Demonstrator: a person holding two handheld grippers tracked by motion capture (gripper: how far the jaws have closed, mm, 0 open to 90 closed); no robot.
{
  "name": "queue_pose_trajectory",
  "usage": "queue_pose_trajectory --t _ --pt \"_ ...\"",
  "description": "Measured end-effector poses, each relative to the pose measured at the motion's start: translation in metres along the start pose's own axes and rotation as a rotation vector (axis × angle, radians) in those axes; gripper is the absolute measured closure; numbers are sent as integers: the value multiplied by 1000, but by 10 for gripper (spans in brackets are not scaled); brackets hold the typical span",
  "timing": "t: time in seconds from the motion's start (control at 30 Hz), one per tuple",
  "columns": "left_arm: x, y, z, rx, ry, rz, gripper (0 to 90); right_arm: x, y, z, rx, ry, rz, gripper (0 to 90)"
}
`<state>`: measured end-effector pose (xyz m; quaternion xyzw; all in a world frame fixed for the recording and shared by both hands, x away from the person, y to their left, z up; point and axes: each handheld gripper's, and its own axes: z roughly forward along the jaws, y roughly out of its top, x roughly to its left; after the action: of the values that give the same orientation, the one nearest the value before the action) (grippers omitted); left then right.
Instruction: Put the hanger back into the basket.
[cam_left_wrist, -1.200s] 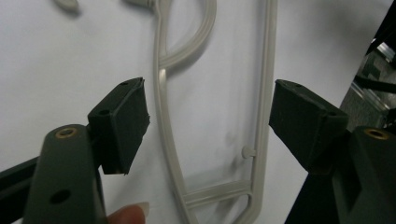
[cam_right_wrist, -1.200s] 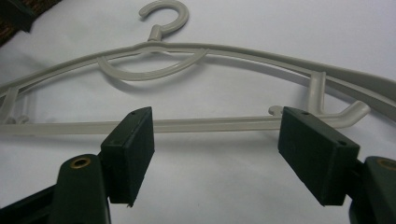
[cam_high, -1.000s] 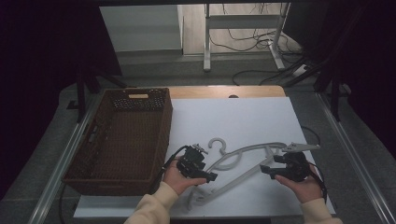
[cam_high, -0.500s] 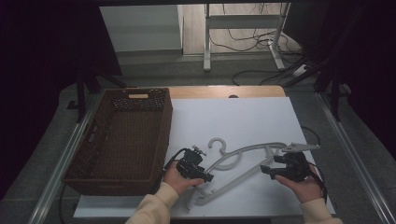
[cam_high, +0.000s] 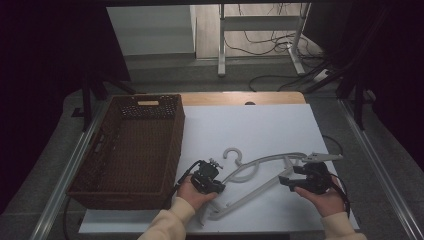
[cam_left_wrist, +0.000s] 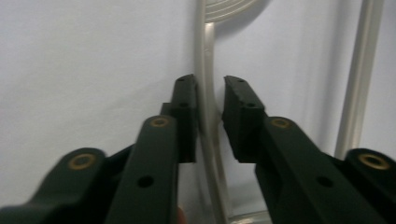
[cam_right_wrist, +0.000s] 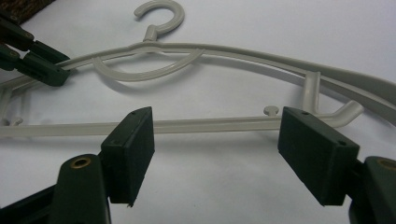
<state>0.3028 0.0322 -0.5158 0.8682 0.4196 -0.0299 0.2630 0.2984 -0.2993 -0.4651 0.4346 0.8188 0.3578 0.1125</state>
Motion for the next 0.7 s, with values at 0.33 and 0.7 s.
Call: queue_pose_trajectory --t 0.33,0.7 --pt "5 1 -1 5 -22 -33 809 -2 0 -1 0 -8 8 276" --pt "8 0 -2 -18 -38 -64 819 -5 -1 -4 -15 -23 24 280"
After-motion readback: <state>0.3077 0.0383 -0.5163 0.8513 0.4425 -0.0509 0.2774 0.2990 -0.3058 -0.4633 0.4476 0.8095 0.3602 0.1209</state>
